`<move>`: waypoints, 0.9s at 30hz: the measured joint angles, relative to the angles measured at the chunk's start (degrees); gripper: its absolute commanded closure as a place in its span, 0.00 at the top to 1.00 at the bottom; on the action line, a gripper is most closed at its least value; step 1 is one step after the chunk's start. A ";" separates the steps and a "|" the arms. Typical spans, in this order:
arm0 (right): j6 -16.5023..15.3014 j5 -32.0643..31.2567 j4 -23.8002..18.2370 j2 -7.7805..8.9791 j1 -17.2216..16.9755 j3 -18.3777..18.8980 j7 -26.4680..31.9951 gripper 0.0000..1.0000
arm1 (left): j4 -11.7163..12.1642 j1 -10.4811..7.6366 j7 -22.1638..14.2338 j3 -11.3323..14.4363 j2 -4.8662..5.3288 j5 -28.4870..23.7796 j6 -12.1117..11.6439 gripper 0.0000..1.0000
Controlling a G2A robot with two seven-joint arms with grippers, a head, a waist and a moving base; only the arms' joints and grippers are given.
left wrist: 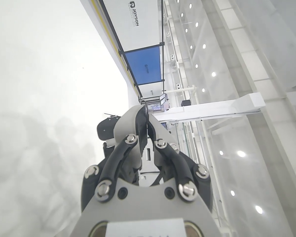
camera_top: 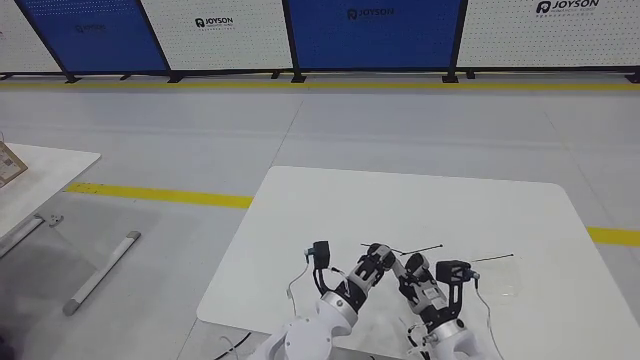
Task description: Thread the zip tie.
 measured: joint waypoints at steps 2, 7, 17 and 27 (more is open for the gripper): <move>-0.08 0.20 -0.14 -0.01 -0.11 0.11 -0.20 0.32 | -0.01 0.08 -0.08 0.07 0.00 0.32 -0.05 0.00; 0.07 0.35 -0.09 -0.08 0.00 0.14 -0.21 0.30 | 0.10 0.23 -0.38 0.12 0.01 0.96 -0.15 0.00; -0.02 -0.05 0.15 -0.26 0.46 -0.32 0.03 0.29 | 0.60 -0.08 -0.33 0.45 -0.12 1.99 0.21 0.00; -0.28 -0.91 0.13 -0.28 0.52 -0.39 0.79 0.35 | 0.98 -0.46 0.09 0.55 -0.34 1.90 0.47 0.00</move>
